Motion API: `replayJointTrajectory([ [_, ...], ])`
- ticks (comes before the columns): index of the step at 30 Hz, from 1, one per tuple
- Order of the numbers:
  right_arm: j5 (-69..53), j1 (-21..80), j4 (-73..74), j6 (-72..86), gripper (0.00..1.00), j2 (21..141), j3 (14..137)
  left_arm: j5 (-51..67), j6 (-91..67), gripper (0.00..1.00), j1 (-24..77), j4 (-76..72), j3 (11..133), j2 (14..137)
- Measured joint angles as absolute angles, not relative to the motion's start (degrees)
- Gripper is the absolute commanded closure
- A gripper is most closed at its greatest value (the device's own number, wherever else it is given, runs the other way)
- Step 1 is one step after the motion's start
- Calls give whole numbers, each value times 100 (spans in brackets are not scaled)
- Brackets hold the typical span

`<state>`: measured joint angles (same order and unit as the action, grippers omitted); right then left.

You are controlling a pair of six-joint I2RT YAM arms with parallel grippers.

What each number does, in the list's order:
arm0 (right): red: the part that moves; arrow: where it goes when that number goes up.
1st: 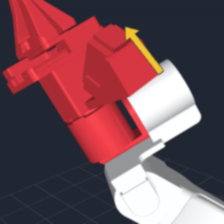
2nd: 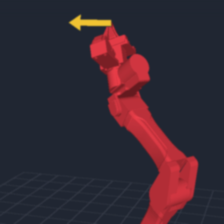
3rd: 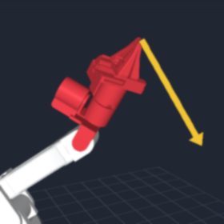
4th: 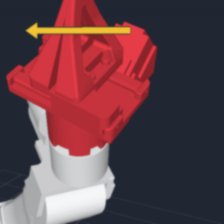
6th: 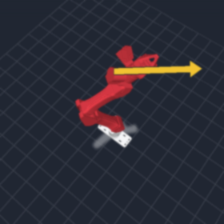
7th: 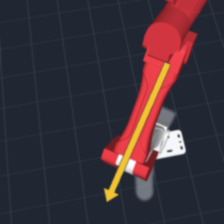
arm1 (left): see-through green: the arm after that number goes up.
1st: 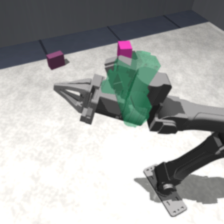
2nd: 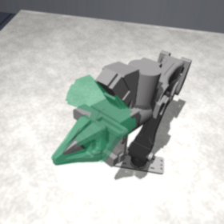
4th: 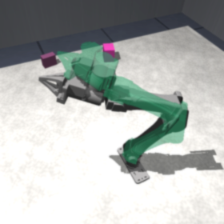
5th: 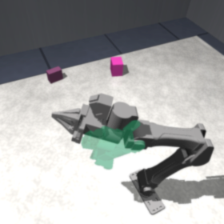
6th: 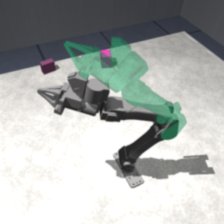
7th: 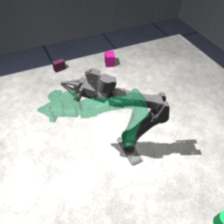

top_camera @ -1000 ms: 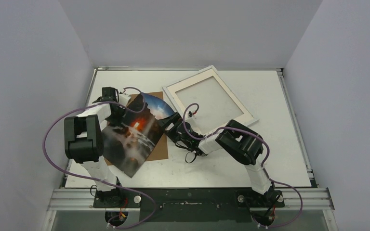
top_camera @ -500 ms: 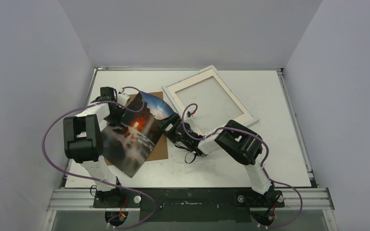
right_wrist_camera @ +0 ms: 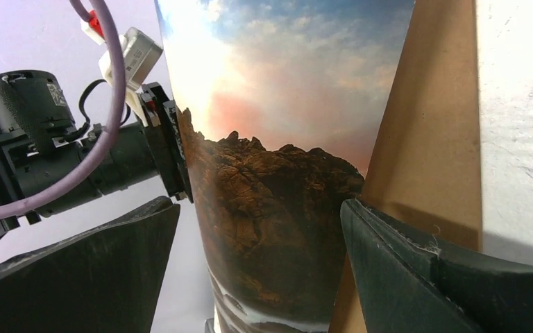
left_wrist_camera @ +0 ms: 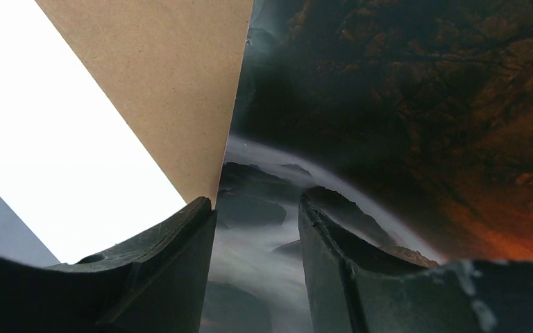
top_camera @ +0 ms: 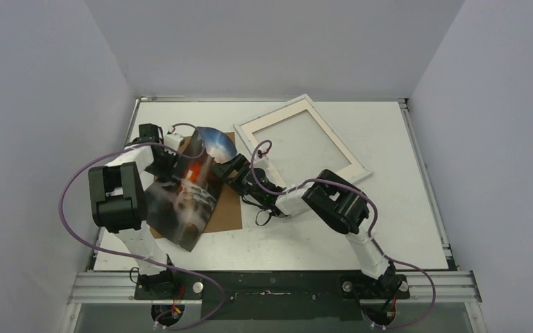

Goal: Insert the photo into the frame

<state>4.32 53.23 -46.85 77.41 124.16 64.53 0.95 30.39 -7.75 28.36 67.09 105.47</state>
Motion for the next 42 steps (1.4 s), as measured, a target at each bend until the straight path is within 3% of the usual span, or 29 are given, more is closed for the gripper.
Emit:
replayJointTrajectory([
  [17,-467,5216,-6589,7937,10,13378,6820,1190,2915,55,-1328,3677,7419,11024],
  [29,-1334,5422,-6213,7199,10,13356,8023,1925,2801,57,-1719,4217,7948,11358],
  [42,-1221,5507,-6324,7404,10,13351,7238,2606,2565,57,-2062,4598,8287,11636],
])
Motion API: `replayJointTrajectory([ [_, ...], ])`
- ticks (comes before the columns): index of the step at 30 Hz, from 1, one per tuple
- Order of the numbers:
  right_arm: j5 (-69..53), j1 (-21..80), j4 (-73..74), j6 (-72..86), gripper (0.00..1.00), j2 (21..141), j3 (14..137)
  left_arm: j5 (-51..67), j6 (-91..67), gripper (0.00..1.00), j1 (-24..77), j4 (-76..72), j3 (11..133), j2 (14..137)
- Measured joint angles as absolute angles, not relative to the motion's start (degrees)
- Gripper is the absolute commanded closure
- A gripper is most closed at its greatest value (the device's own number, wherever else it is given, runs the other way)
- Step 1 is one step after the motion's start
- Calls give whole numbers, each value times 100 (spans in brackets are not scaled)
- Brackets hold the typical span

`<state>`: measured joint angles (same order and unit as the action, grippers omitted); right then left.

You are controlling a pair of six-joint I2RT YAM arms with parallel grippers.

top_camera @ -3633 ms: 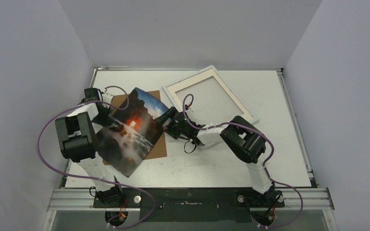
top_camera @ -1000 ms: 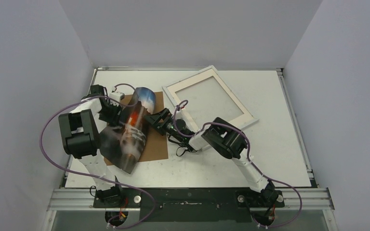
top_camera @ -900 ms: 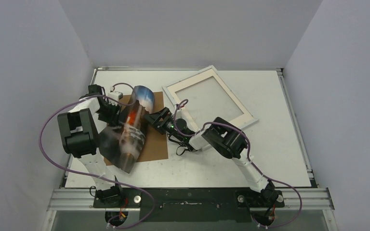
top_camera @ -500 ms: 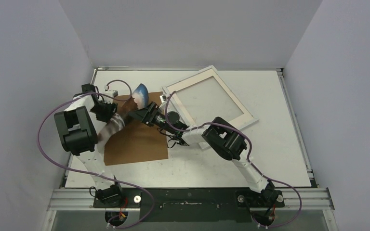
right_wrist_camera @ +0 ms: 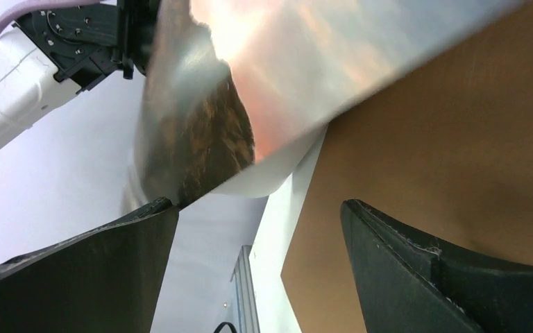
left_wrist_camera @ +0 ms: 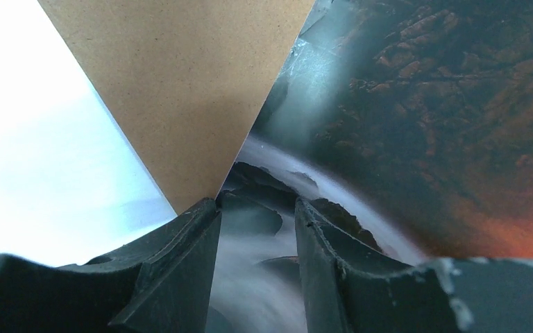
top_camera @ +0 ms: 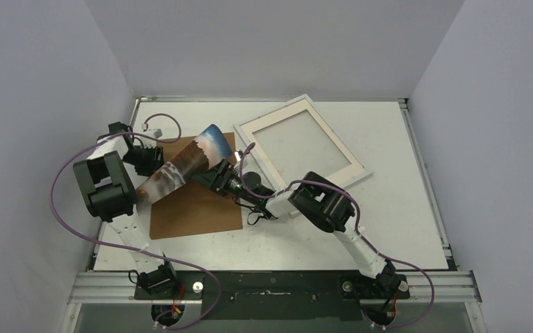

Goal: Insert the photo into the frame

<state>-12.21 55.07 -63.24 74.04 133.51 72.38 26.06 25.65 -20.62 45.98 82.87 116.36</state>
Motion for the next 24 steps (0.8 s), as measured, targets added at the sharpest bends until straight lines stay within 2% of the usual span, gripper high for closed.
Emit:
replayJointTrajectory([
  [14,-972,5280,-7303,7575,10,12650,6532,2578,2565,58,-2047,4456,8145,11557],
  [24,-880,5249,-7177,7688,10,12545,6403,2438,2567,57,-1981,4250,7922,11399],
])
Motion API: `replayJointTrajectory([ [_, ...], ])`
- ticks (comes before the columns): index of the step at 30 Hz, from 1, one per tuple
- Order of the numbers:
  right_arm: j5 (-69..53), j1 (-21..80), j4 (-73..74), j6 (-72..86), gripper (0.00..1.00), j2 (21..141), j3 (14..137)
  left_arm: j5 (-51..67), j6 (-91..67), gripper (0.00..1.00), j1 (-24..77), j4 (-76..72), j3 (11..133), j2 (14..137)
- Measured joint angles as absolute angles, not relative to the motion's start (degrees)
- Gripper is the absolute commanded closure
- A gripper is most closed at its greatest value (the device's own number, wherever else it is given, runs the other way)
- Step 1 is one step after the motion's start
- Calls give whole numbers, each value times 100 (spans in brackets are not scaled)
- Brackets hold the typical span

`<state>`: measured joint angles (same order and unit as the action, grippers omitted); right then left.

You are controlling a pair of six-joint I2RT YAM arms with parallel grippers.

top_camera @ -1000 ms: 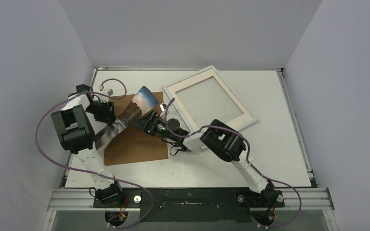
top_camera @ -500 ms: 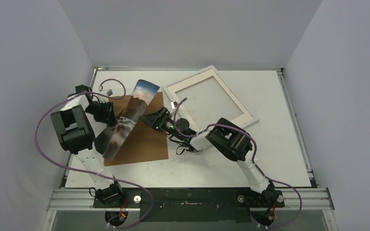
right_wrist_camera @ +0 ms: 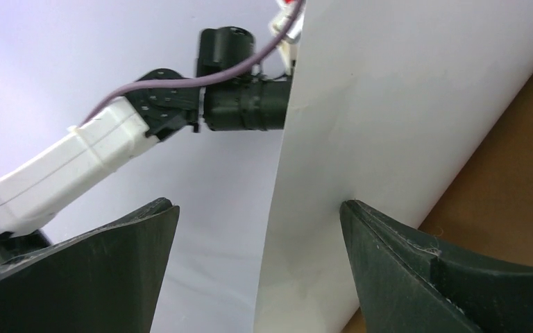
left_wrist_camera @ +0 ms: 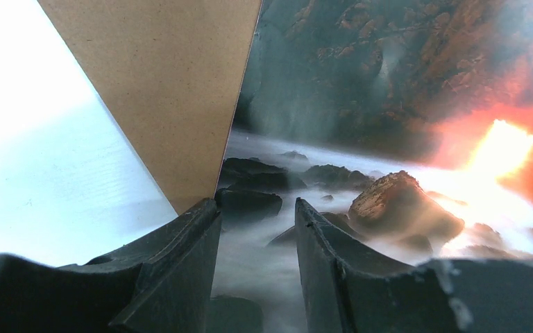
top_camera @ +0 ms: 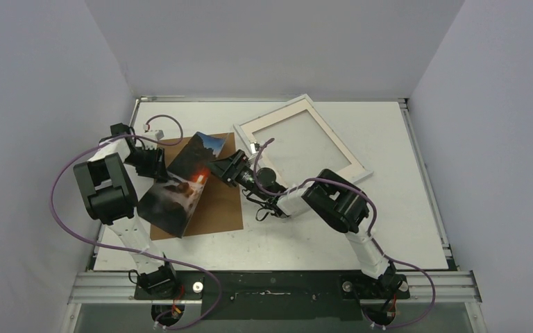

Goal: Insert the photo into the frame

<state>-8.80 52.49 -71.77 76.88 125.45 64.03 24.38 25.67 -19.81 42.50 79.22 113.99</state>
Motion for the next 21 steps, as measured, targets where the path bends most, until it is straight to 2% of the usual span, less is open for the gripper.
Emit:
replayJointTrajectory([
  [6,-768,5249,-5970,7498,10,12433,6401,2436,2565,57,-1981,4228,7900,11382],
  [12,-353,5273,-4040,6976,10,11950,6462,2432,2565,57,-1979,4185,7848,11347],
  [15,-141,5299,-3548,6810,3,11714,6475,2427,2565,57,-1979,4176,7824,11327],
  [16,-89,5299,-3468,6790,6,11653,6475,2427,2565,57,-1979,4176,7815,11325],
  [18,-69,5297,-3420,6779,23,11629,6486,2427,2563,57,-1979,4174,7811,11316],
  [21,-143,5284,-3155,6796,53,11644,6558,2427,2550,56,-1979,4171,7780,11292],
])
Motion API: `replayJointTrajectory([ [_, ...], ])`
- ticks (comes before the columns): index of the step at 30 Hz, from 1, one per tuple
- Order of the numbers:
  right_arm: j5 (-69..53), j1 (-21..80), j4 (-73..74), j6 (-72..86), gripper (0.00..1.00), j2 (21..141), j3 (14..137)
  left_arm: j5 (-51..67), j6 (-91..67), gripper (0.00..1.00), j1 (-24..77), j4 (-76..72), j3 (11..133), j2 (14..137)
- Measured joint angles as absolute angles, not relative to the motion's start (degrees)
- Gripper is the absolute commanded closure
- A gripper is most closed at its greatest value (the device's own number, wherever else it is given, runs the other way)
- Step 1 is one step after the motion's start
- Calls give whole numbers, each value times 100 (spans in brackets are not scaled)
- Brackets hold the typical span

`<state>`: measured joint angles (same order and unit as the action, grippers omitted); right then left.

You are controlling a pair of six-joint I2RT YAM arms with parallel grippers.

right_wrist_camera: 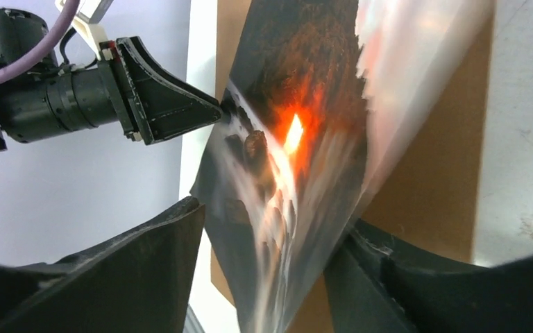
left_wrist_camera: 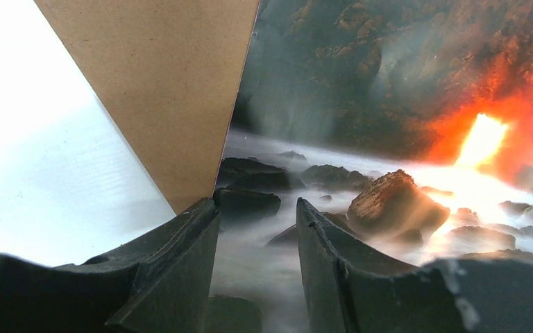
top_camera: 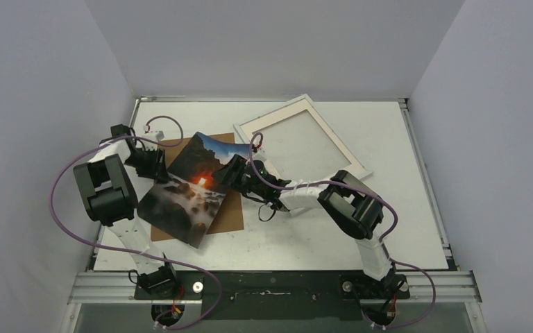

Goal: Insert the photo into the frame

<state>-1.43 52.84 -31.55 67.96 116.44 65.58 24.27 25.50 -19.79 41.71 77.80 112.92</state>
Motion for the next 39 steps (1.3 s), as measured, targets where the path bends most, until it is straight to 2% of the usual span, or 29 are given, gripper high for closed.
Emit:
replayJointTrajectory([
  [1,-198,5271,-3057,6812,66,11679,6637,2427,2534,55,-1979,4180,7769,11284],
  [2,-257,5253,-2974,6825,85,11725,6726,2427,2515,55,-1979,4180,7756,11273],
  [3,-294,5238,-2943,6827,93,11769,6785,2427,2504,55,-1979,4180,7747,11262],
  [4,-327,5216,-2910,6825,94,11791,6812,2427,2475,54,-1979,4187,7732,11249],
  [12,-362,5172,-2182,6654,95,11793,7142,2416,2418,39,-1979,4477,7620,11065],
  [16,-301,5175,-1859,6490,95,11736,7417,2405,2462,26,-1986,4965,7848,10864],
  [22,-43,5179,-1315,6184,95,11537,7926,2499,2460,18,-1997,5531,8995,10167],
  [24,117,5181,-1050,6086,95,11487,8232,2576,2436,9,-1997,5736,9498,9970],
  [27,379,5183,-757,5966,95,11461,8759,2759,2338,3,-1957,6149,10521,9854],
  [30,657,5183,-530,5911,95,11327,9026,2777,2239,4,-1820,6377,10971,9638],
  [39,1223,5183,-239,5940,95,10991,9118,2016,1769,4,-176,6855,10672,8746],
])
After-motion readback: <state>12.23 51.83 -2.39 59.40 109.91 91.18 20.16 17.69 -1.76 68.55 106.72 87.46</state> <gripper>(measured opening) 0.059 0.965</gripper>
